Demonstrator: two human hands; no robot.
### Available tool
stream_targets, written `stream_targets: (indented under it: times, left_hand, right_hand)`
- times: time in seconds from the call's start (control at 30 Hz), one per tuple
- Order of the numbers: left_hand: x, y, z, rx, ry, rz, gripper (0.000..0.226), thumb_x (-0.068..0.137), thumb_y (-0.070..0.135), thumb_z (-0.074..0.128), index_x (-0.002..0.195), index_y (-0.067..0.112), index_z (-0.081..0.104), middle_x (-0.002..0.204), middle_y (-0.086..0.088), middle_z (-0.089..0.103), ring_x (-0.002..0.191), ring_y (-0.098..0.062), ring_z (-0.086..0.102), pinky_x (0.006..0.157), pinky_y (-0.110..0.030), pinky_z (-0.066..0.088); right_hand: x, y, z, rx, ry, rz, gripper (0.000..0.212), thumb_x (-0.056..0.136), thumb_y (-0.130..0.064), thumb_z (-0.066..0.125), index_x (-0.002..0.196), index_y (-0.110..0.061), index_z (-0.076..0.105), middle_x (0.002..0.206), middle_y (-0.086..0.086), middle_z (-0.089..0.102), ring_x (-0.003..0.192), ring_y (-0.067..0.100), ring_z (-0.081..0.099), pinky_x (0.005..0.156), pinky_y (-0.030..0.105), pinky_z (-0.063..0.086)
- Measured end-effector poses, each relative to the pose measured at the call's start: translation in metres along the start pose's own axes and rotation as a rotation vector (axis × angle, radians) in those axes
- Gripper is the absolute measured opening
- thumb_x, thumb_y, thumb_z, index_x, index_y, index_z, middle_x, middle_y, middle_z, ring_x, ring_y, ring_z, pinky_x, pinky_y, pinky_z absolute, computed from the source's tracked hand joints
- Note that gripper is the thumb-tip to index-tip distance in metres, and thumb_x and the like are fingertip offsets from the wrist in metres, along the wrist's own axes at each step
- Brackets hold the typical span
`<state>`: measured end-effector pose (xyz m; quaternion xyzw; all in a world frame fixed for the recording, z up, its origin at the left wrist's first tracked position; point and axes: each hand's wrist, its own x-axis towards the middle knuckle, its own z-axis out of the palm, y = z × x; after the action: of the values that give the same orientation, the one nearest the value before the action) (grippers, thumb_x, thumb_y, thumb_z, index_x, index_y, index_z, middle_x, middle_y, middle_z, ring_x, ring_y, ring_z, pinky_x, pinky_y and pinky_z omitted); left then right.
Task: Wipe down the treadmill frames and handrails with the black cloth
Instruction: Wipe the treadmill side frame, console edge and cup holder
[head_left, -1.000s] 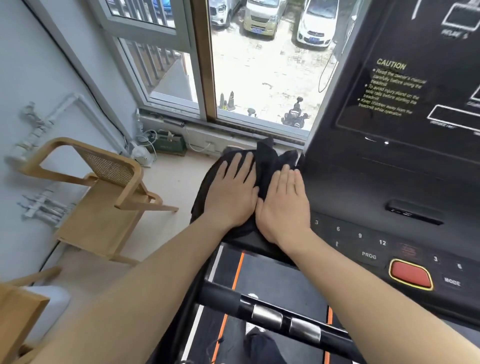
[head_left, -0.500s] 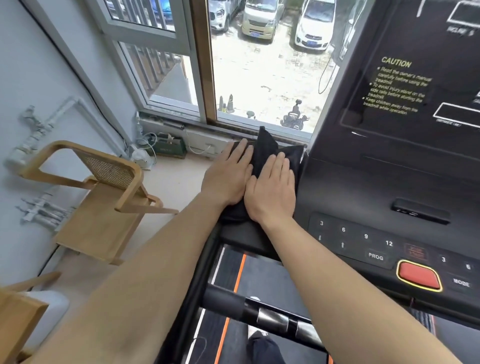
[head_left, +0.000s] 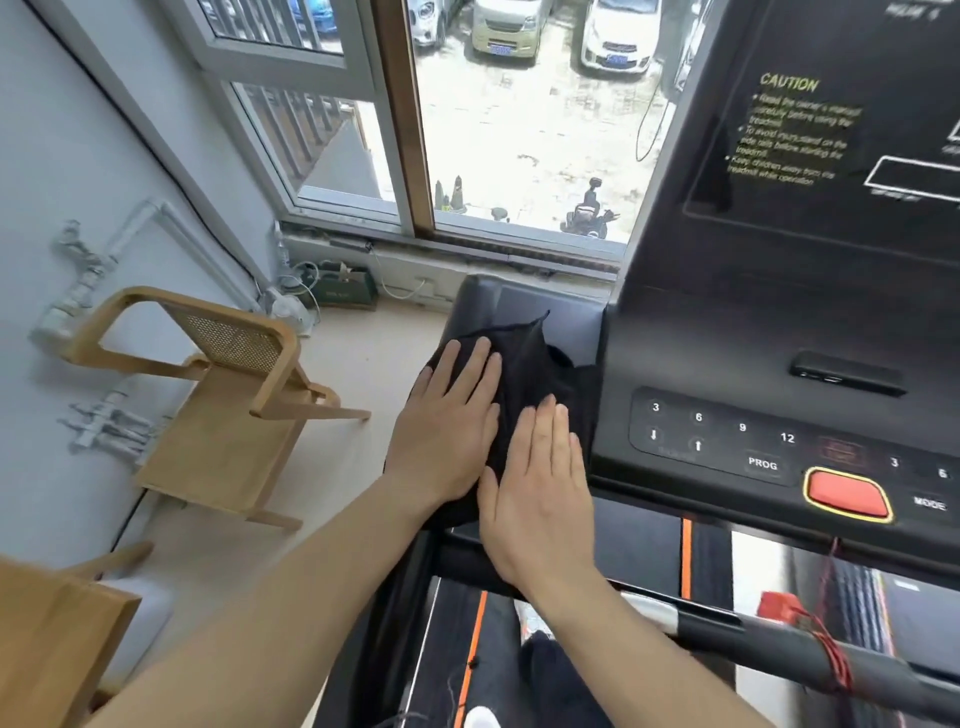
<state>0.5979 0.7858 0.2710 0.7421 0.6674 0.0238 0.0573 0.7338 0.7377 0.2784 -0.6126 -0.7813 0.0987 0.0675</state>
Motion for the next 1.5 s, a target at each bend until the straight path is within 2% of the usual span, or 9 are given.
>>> stream_targets:
  times: [0.27,0.43,0.6,0.7,0.97,1.07,1.23,1.37,1.5]
  left_hand:
    - [0.044,-0.003,-0.005,-0.18,0.078,-0.035,0.053,0.106,0.03,0.033,0.157,0.021,0.028,0.167,0.004,0.016,0.154,-0.021,0.009,0.122,-0.043,0.019]
    - [0.026,-0.007,-0.012,-0.436,0.13,-0.221,0.056,0.103,0.043,0.038,0.156,0.029,0.029,0.167,0.013,0.013,0.152,-0.01,0.012,0.115,-0.039,0.031]
    - [0.037,0.004,-0.018,-0.512,0.095,-0.306,0.082,0.084,0.05,0.063,0.154,0.027,0.025,0.166,0.009,0.012,0.15,-0.014,0.018,0.11,-0.039,0.034]
    - [0.058,0.006,-0.022,-0.577,0.057,-0.383,0.089,0.074,0.039,0.072,0.149,0.026,0.026,0.159,0.002,0.023,0.14,-0.024,0.033,0.101,-0.044,0.041]
    - [0.094,0.009,-0.018,-0.305,0.068,-0.309,0.08,0.069,0.048,0.076,0.136,0.032,0.036,0.156,-0.01,0.023,0.138,-0.036,0.034,0.1,-0.055,0.045]
    - [0.086,0.012,-0.017,-0.319,0.09,-0.324,0.08,0.066,0.037,0.074,0.135,0.029,0.034,0.16,-0.009,0.02,0.143,-0.034,0.028,0.104,-0.058,0.038]
    - [0.062,0.031,-0.013,-0.288,0.059,-0.424,0.085,0.068,0.026,0.075,0.14,0.024,0.029,0.166,-0.009,0.005,0.15,-0.029,0.01,0.118,-0.051,0.02]
    - [0.077,0.022,-0.018,-0.27,0.039,-0.372,0.094,0.066,0.021,0.076,0.144,0.028,0.024,0.164,-0.009,0.008,0.148,-0.032,0.014,0.114,-0.057,0.026]
    - [0.099,0.014,-0.024,-0.203,0.043,-0.249,0.094,0.068,0.03,0.08,0.145,0.029,0.027,0.161,-0.013,0.015,0.147,-0.038,0.017,0.106,-0.06,0.037]
  right_hand:
    - [0.061,0.011,-0.017,0.007,-0.033,-0.032,0.052,0.09,-0.033,0.04,0.129,-0.002,0.057,0.13,0.014,0.062,0.124,0.029,0.054,0.117,0.042,0.027]
    - [0.071,0.021,-0.042,0.058,0.18,-0.019,0.029,0.088,-0.027,0.055,0.109,-0.011,0.068,0.104,0.007,0.069,0.092,0.03,0.063,0.079,0.041,0.048]
    - [0.098,0.042,-0.056,-0.163,-0.21,-0.232,0.028,0.096,-0.023,0.048,0.109,-0.034,0.07,0.103,-0.002,0.074,0.098,0.026,0.067,0.075,0.038,0.032]
    - [0.092,0.035,-0.055,-0.212,-0.184,-0.232,0.027,0.088,-0.016,0.043,0.091,-0.026,0.068,0.088,0.002,0.074,0.084,0.028,0.068,0.07,0.037,0.029]
    - [0.053,0.011,-0.025,0.086,0.039,-0.101,0.042,0.078,-0.028,0.031,0.101,-0.012,0.063,0.075,-0.003,0.066,0.079,0.023,0.063,0.111,0.042,0.029]
    - [0.061,0.034,-0.036,-0.026,0.01,-0.263,0.022,0.082,-0.03,0.041,0.084,-0.017,0.059,0.071,-0.003,0.066,0.076,0.023,0.064,0.113,0.042,0.027]
    - [0.079,0.071,-0.052,-0.277,-0.062,-0.508,0.028,0.085,-0.029,0.039,0.076,-0.017,0.063,0.067,0.0,0.068,0.075,0.025,0.067,0.111,0.045,0.026]
    - [0.064,0.04,-0.045,-0.085,-0.025,-0.328,0.021,0.075,-0.028,0.042,0.067,-0.014,0.056,0.057,0.002,0.061,0.062,0.029,0.061,0.102,0.044,0.039]
    - [0.051,0.021,-0.034,0.033,0.007,-0.234,0.034,0.076,-0.031,0.041,0.092,-0.009,0.062,0.073,0.0,0.065,0.073,0.027,0.062,0.104,0.042,0.036]
